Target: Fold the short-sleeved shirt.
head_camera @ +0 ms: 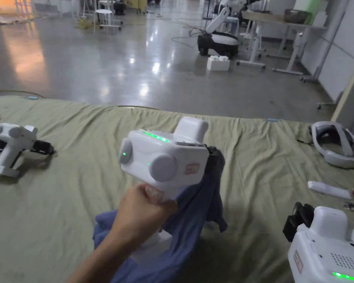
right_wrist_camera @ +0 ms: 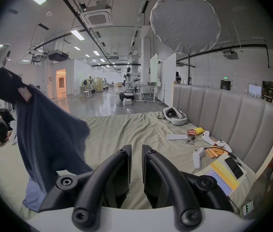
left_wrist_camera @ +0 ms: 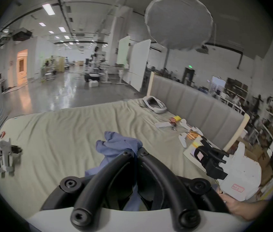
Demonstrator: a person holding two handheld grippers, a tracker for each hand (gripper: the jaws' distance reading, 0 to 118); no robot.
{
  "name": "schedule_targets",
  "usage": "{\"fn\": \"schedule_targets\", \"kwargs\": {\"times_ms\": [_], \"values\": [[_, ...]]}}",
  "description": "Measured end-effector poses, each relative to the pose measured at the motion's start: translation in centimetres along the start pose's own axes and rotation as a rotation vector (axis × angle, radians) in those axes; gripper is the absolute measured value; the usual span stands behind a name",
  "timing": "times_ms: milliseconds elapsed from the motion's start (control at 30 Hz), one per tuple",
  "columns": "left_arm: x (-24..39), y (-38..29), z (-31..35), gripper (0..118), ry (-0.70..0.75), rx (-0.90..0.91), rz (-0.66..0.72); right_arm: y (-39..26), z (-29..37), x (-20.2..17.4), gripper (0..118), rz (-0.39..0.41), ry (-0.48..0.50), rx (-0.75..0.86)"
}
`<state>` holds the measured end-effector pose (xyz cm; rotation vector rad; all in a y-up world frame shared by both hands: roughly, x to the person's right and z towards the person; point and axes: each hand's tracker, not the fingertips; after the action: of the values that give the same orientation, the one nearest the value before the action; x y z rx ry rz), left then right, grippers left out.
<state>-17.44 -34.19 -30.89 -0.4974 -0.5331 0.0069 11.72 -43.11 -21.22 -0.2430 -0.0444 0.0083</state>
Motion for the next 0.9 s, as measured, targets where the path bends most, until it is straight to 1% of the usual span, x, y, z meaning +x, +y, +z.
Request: {"fn": "schedule_targets", "kwargs": {"times_ms": [167,267,333,367,400,433,467,500,533,600,667,767,833,900], "values": [[4.0,-4.6,-5.9,5,-0.067,-0.138,-0.004,-0.7,0.7,2.7,16,-0.009,-0.046,-0.019],[5.3,-7.9,-7.8,6,-0.070,-0.199,-0.021,-1.2,0.9,3.8,16,-0.015,-0.060,-0.032],[5.8,-9.5,-8.3,9,-0.075,-0.227,-0.043,-1.4,0.9,4.2,16,-0.016,-0.063,-0.042],[6.0,-10.2,-8.4,15,-0.075,-0.240,-0.050,-1.5,0.9,4.2,16,-0.016,-0.065,-0.047],[6.0,-10.7,-8.2,27,-0.079,-0.241,-0.053,-1.6,0.9,4.3,16,-0.016,-0.064,-0.053],[5.9,-10.9,-8.0,35,-0.082,-0.243,-0.053,-1.6,0.8,4.2,16,-0.018,-0.060,-0.058],[6.9,-11.2,-7.6,44,-0.090,-0.241,-0.048,-1.6,0.7,4.2,16,-0.016,-0.055,-0.064],[7.9,-11.2,-7.2,58,-0.101,-0.232,-0.037,-1.6,0.6,4.1,16,-0.014,-0.052,-0.068],[7.7,-11.3,-6.6,67,-0.110,-0.222,-0.025,-1.6,0.6,3.8,16,-0.011,-0.046,-0.071],[7.0,-11.2,-5.1,68,-0.108,-0.194,-0.015,-1.3,0.5,3.3,16,-0.004,-0.031,-0.069],[6.1,-10.8,-3.2,68,-0.063,-0.130,-0.009,-0.9,0.5,2.6,16,0.009,-0.014,-0.060],[4.3,-10.6,-0.3,68,0.050,-0.028,0.013,-0.1,0.4,1.4,16,0.026,0.012,-0.035],[2.6,-10.5,1.9,68,0.152,0.043,0.072,0.4,0.3,0.3,16,0.033,0.032,-0.019],[1.2,-10.6,3.6,67,0.222,0.101,0.121,0.7,0.1,-0.7,16,0.035,0.053,-0.010]]}}
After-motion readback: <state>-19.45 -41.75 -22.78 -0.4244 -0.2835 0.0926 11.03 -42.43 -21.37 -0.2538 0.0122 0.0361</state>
